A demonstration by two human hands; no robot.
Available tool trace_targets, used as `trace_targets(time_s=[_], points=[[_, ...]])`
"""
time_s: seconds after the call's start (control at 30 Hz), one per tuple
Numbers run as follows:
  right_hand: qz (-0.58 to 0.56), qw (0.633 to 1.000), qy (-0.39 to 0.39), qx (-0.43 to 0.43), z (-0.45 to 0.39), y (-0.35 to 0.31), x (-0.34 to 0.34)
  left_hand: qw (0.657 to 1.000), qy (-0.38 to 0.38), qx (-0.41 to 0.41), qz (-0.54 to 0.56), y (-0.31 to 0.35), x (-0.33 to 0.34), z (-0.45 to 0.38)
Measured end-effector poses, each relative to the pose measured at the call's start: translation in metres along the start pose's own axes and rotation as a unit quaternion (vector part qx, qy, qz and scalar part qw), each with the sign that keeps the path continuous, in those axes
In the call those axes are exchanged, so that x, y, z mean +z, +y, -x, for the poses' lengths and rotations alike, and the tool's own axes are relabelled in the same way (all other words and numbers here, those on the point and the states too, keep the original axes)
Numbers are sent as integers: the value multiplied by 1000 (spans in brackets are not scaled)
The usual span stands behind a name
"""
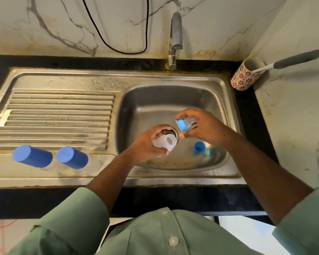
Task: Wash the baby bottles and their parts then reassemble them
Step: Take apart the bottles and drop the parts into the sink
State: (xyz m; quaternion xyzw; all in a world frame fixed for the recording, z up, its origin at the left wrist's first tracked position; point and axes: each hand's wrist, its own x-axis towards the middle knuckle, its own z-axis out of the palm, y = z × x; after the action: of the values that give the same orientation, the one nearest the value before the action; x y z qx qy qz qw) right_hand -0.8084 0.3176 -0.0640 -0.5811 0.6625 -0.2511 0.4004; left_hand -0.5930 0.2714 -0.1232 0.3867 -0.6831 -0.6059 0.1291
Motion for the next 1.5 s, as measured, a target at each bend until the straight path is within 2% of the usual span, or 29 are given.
trace_targets(time_s=[0.07, 0.13, 0.23, 0.3, 0.43, 0.67, 0.87, 0.9, 0.93, 0.97, 1.0, 1.03, 1.07, 1.13, 1.2, 1.3, 1.5], points=[[-25, 997, 67, 26, 2, 10, 1, 992, 35, -18, -117, -19, 1, -8], [-32, 995, 84, 50, 6, 21, 6, 973, 51, -70, -212, -33, 3, -15], [-17, 995, 78, 62, 15, 32, 17, 938, -31, -115, -326, -45, 10, -23], [-11, 992, 117, 52, 19, 40, 24, 908, -88, -118, -392, -48, 13, -30], [-36, 981, 177, 66, 28, 55, 35, 878, -121, -121, -446, -50, 14, -41], [-58, 979, 174, 94, 34, 58, 35, 835, -142, -113, -519, -57, 23, -46], [-100, 977, 154, 112, 31, 50, 34, 822, -125, -134, -539, -47, 24, -50], [-112, 976, 150, 115, 30, 49, 34, 836, -99, -134, -523, -43, 21, -51], [-126, 974, 145, 116, 29, 47, 34, 869, -58, -131, -474, -37, 19, -50], [-140, 974, 140, 115, 28, 44, 33, 917, -8, -132, -376, -30, 16, -48], [-150, 974, 132, 109, 28, 42, 33, 962, 36, -137, -233, -21, 15, -43], [-157, 975, 123, 99, 29, 38, 32, 985, 50, -147, -73, -9, 14, -35], [-162, 977, 111, 87, 29, 35, 33, 984, 30, -159, 68, 5, 15, -26], [-168, 980, 85, 59, 30, 27, 34, 962, -29, -171, 212, 23, 17, -12], [-152, 986, 63, 39, 31, 21, 37, 958, -42, -154, 238, 34, 19, -4], [-167, 984, 57, 30, 33, 18, 40, 960, -9, -129, 249, 33, 17, -2], [-221, 966, 132, 12, 35, 14, 35, 962, 3, -73, 264, 36, 8, 7]])
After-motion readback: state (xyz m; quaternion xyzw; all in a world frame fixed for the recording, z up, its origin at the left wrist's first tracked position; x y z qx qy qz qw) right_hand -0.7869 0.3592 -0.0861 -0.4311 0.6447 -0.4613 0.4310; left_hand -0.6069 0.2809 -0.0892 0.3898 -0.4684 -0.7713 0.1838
